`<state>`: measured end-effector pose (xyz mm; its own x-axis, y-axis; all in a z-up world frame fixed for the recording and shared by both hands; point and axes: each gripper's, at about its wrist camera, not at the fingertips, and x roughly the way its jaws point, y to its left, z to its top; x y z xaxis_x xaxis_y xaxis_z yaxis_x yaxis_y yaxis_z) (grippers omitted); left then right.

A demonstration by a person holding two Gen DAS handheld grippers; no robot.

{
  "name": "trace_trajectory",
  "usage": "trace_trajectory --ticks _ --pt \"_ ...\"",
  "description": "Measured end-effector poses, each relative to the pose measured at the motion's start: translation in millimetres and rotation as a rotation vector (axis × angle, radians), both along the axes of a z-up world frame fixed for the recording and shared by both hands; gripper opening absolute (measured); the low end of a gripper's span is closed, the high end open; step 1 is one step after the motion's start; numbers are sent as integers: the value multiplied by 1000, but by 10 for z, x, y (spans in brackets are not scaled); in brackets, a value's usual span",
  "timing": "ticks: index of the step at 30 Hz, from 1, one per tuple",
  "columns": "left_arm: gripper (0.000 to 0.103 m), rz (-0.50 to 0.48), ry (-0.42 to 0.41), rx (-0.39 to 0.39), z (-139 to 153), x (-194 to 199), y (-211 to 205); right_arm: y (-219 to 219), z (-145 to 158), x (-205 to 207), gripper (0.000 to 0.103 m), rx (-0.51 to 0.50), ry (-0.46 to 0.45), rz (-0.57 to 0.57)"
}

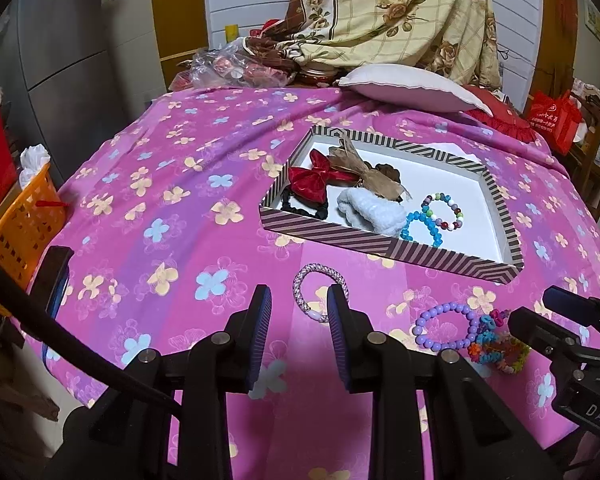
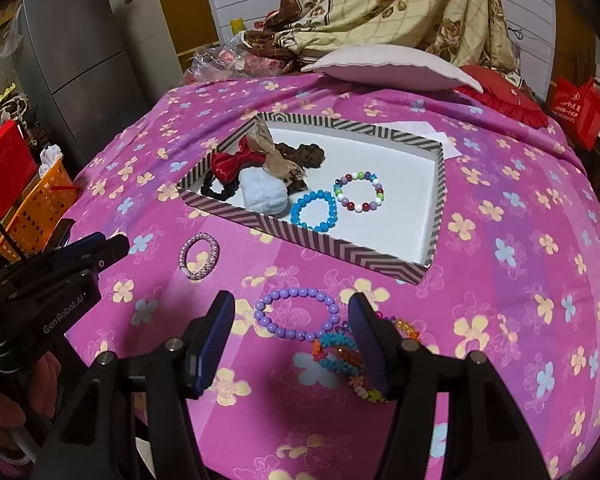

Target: Organize jewelry

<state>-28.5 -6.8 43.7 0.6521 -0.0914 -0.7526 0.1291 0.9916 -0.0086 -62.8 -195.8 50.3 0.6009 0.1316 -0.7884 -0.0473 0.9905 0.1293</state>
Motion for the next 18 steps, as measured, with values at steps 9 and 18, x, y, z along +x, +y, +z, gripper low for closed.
trace_trajectory --ticks 9,18 --pt "41 1 13 7 -44 16 8 -38 -75 16 62 3 18 -8" --pt "41 6 25 6 -84 62 -6 -72 -132 30 62 6 36 -13"
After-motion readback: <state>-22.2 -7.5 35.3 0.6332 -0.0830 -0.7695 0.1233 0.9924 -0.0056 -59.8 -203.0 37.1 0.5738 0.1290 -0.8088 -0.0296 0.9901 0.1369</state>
